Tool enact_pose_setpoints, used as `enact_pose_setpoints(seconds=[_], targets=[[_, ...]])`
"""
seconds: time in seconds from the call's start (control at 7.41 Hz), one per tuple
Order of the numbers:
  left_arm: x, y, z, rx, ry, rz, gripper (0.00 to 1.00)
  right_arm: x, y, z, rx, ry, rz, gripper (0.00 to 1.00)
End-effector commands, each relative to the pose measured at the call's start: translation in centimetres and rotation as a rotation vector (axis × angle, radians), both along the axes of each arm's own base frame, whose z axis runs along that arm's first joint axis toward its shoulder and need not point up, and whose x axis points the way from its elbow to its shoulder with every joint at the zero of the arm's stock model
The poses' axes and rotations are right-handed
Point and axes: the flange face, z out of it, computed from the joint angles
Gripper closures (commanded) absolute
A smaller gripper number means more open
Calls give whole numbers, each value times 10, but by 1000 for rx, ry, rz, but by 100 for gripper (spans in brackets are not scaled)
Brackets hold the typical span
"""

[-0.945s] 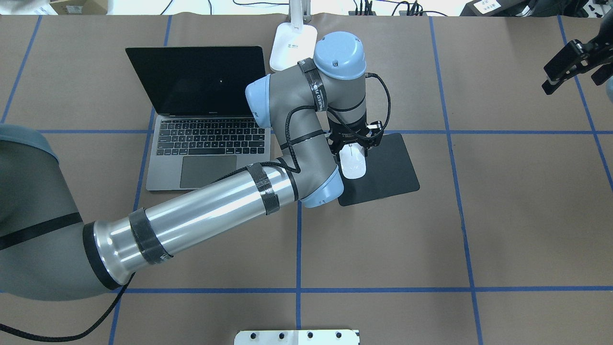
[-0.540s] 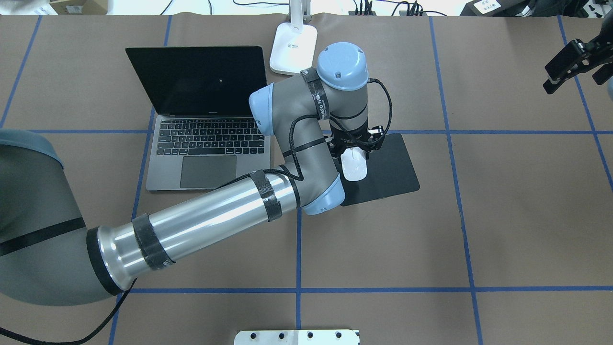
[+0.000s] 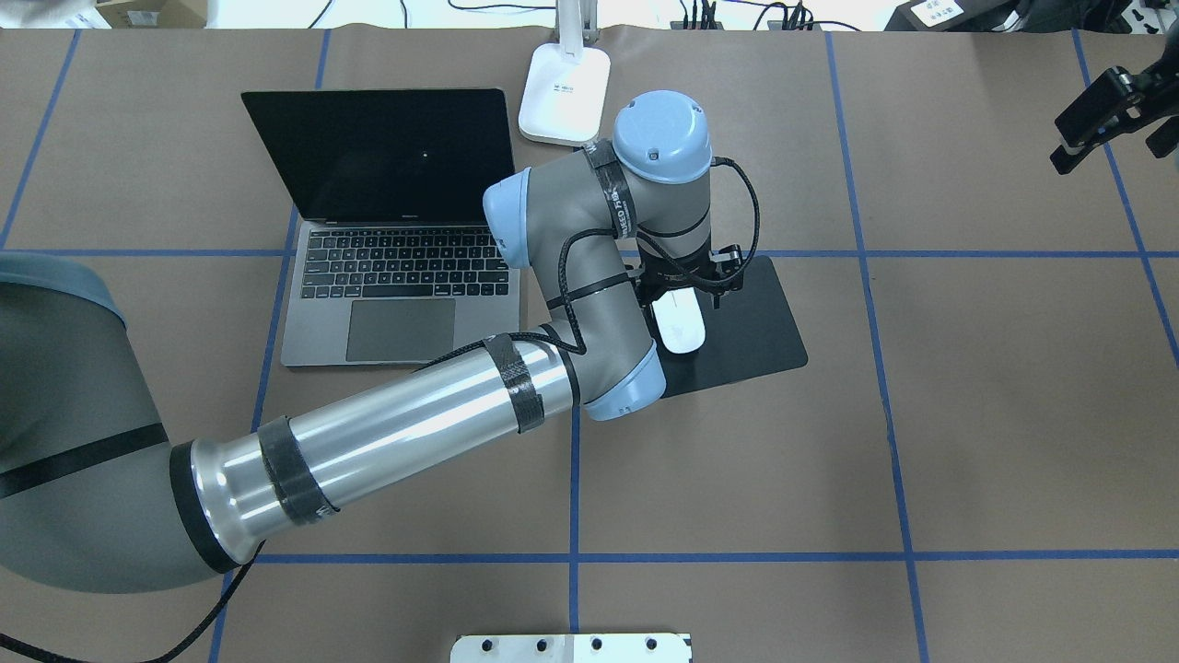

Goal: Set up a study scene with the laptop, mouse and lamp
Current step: 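Lower the white mouse onto the mouse pad with the left gripper, then open the left gripper and withdraw the left arm away from the mouse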

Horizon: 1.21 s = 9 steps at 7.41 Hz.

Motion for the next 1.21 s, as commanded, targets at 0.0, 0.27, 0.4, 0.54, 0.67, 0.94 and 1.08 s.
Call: enact_pose_setpoints(seconds=[0.0,0.27,0.4,0.54,0.67,0.94,1.08], targets=[[-2,5,-7,9,11,10,8,4,-9,-2,-9,-28,4,0],[-21,10,-22,7,-7,57,8,27,-10,11,-28,-9,45,0],[-51,21,-34,53,-83,126,8,43,-5,35,-68,3,71,0],[-91,32,-12,80,-82,127,8,58,0,53,-91,6,94,0],[-135,39,28,117,-64,123,9,67,5,70,-110,10,99,0],[-209,30,80,171,-95,119,9,80,-8,104,-140,13,101,0],[-242,25,80,213,-113,130,9,81,-11,122,-113,9,92,0]])
